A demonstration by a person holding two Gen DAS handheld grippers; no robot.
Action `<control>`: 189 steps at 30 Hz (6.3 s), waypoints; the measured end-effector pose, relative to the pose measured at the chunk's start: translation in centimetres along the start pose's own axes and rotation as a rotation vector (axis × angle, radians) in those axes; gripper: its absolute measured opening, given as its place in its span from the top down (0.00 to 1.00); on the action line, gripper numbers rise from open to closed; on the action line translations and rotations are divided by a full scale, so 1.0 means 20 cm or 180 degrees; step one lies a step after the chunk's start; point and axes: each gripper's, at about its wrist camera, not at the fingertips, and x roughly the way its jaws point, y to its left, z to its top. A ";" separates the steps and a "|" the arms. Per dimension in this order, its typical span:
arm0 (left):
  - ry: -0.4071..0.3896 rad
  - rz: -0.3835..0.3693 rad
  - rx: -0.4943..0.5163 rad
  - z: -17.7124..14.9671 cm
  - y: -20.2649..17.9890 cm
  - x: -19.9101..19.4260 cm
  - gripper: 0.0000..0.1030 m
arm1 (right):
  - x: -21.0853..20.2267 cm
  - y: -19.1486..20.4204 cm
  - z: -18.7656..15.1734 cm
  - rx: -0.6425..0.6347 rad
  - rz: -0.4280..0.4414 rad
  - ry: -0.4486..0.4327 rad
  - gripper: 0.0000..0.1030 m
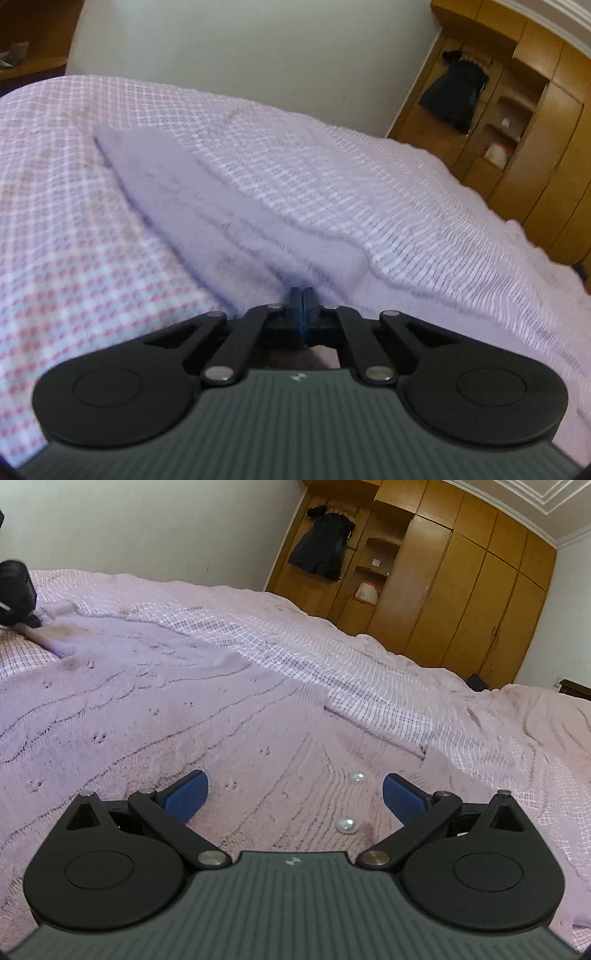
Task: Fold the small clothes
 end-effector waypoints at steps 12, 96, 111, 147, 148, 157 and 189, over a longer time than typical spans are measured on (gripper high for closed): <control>-0.0410 -0.0445 0.0332 -0.03 -0.22 -0.20 0.99 | 0.02 0.01 0.00 -0.0020 0.0000 0.0020 0.00; 0.0969 -0.1224 0.0250 -0.25 -0.31 -0.17 0.87 | 0.05 -0.29 -0.08 0.1217 -0.0743 0.0546 0.00; 0.0080 -0.2482 0.0987 -0.45 -0.92 -0.67 0.87 | -0.12 -0.52 -0.15 0.2023 -0.0775 0.0202 0.00; 0.0488 -0.1051 0.0792 -0.37 -0.77 -0.24 0.30 | -0.08 -0.76 -0.22 0.2536 -0.0177 0.0522 0.63; 0.0566 -0.1066 0.0608 -0.34 -0.72 -0.20 0.35 | -0.07 -0.75 -0.20 0.2462 -0.0168 0.0513 0.79; 0.0933 -0.1279 0.0503 -0.32 -0.60 -0.08 0.75 | -0.29 -0.85 -0.01 0.1925 -0.0379 -0.0568 0.96; 0.0957 -0.1338 0.1463 -0.73 -1.02 -0.19 0.78 | -0.11 -1.19 -0.42 0.2709 -0.0036 0.0612 0.71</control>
